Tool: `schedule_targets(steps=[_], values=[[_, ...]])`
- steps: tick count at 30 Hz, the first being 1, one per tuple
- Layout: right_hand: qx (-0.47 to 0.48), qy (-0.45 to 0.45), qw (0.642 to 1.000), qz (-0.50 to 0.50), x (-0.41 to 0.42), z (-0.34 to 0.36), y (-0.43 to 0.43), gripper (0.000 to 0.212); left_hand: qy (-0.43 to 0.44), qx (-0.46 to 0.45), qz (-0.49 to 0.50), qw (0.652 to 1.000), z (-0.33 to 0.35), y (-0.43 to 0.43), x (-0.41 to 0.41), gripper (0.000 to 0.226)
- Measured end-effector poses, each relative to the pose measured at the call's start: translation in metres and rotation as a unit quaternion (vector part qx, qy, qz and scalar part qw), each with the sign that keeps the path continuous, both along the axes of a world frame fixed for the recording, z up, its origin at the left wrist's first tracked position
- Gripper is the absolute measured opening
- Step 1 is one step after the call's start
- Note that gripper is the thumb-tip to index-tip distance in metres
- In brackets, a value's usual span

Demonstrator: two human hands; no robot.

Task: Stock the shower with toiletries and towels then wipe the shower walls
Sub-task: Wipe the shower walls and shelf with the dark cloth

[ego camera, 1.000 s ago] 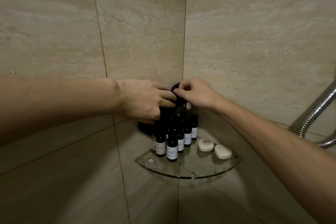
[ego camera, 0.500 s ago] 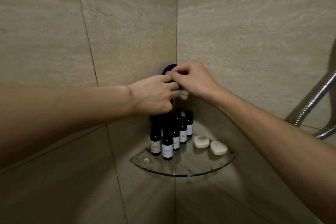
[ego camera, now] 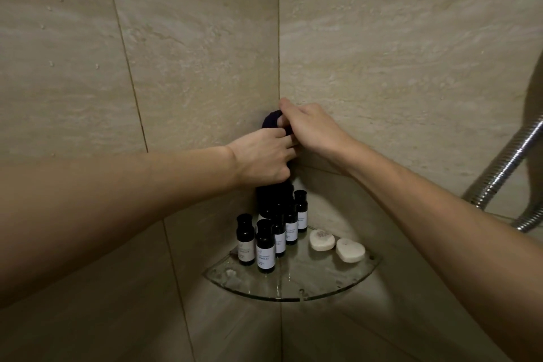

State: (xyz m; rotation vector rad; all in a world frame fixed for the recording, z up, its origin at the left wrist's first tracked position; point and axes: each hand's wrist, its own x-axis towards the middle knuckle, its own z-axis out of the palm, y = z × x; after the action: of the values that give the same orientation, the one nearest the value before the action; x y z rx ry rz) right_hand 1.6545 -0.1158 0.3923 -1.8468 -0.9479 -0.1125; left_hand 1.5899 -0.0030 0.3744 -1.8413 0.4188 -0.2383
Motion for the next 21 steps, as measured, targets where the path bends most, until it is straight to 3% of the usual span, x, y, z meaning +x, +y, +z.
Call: schedule_targets(steps=[10,21], values=[[-0.023,-0.039,0.999,0.009,0.001,-0.006,-0.002,0.053,0.058,0.028,0.018,0.998,-0.008,0.002,-0.007,0.029],[-0.041,0.010,0.999,0.016,-0.001,-0.035,-0.004,0.052,0.120,-0.006,-0.013,0.993,-0.007,0.019,-0.031,0.028]])
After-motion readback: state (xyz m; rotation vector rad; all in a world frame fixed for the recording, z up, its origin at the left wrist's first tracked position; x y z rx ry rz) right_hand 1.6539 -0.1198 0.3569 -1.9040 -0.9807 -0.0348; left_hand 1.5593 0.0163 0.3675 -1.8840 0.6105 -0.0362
